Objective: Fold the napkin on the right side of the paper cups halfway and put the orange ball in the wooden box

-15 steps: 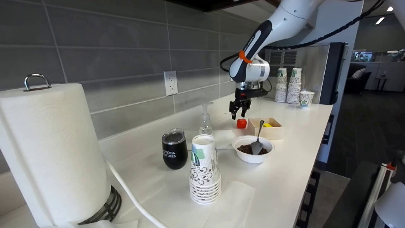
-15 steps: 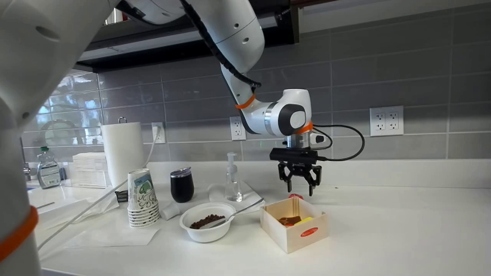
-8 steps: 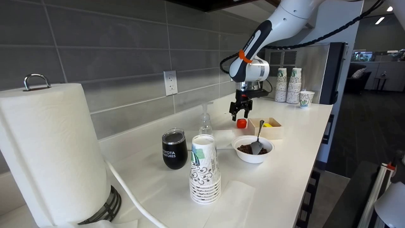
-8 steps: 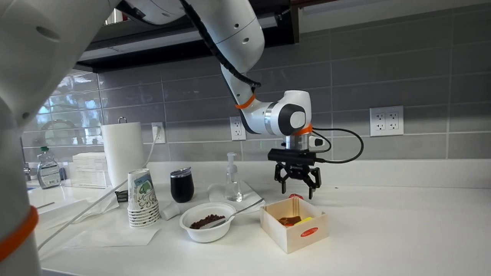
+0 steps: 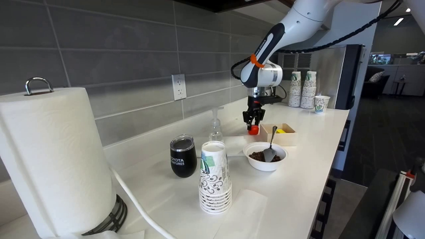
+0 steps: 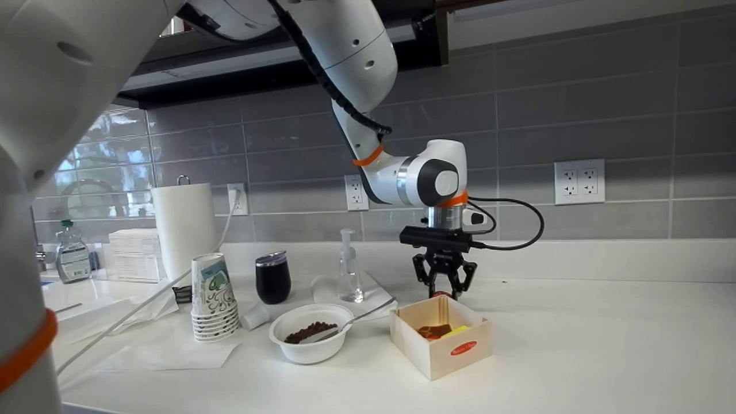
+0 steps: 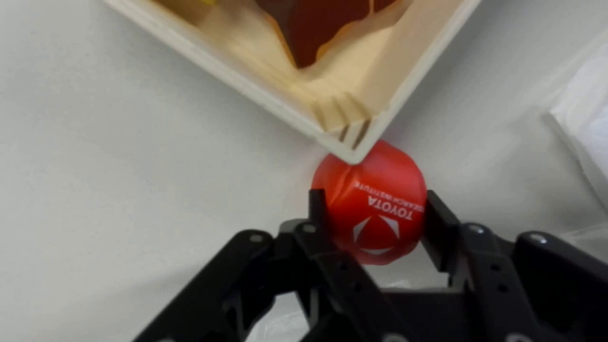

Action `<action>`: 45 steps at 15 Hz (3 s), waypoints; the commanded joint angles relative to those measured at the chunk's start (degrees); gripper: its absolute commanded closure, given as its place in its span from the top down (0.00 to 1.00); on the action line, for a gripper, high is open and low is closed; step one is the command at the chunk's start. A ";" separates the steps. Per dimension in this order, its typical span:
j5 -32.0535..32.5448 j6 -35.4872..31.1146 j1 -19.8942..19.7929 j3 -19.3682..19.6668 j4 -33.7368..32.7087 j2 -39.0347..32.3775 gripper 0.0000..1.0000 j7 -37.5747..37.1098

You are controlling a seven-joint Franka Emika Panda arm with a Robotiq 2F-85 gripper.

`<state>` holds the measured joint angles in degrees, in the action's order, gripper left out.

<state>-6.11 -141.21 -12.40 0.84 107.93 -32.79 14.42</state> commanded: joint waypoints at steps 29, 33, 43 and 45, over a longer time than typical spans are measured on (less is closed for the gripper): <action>2.19 12.73 3.58 5.76 17.10 20.76 0.09 -11.35; 3.60 10.58 4.03 6.59 18.44 20.48 0.61 -12.33; 5.94 9.88 6.07 5.54 17.90 19.68 1.00 -12.72; 6.57 9.74 6.53 5.43 17.84 19.60 1.00 -12.98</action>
<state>-1.80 -131.42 -6.65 6.31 125.28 -14.01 3.27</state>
